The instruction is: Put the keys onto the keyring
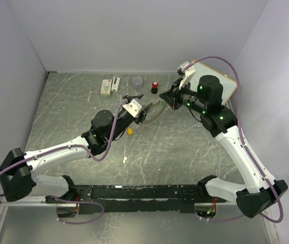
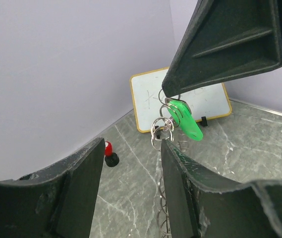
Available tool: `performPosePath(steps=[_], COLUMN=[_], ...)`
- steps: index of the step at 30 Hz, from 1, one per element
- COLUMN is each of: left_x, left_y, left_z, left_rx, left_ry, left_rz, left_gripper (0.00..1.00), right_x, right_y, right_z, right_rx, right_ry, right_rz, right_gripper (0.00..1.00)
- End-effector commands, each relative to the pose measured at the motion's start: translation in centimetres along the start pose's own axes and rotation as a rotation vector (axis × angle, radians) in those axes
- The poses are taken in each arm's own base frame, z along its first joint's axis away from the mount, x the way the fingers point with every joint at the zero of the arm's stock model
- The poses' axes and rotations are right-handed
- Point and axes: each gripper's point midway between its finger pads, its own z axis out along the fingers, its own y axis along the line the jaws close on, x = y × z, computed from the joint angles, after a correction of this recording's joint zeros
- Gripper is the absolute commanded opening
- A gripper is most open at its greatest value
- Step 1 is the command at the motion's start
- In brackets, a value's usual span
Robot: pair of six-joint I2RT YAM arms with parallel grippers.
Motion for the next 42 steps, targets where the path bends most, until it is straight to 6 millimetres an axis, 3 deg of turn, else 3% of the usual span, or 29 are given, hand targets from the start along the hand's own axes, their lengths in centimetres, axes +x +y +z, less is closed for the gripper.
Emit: performPosePath(steps=[1, 12, 18, 42], left_x=[-2.6, -3.9, -3.2, -1.4], left_y=[0.6, -1.9, -3.2, -3.6], left_z=[0.6, 2.2, 2.8, 3.3], left_rx=[-0.007, 0.130, 0.197, 0.197], left_ry=[-0.051, -0.070, -0.028, 0.030], left_rz=[0.012, 0.019, 0.012, -0.008], left_gripper=[0.60, 0.52, 0.45, 0.39], right_x=[-1.8, -1.8, -1.8, -2.0], right_y=[0.2, 0.6, 0.6, 1.1], right_z=[-0.4, -0.3, -0.3, -0.4], right_rx=[-0.004, -0.024, -0.025, -0.049], right_ry=[-0.050, -0.053, -0.053, -0.062], right_rz=[-0.031, -0.021, -0.020, -0.011], right_gripper=[0.00, 0.00, 0.00, 0.00])
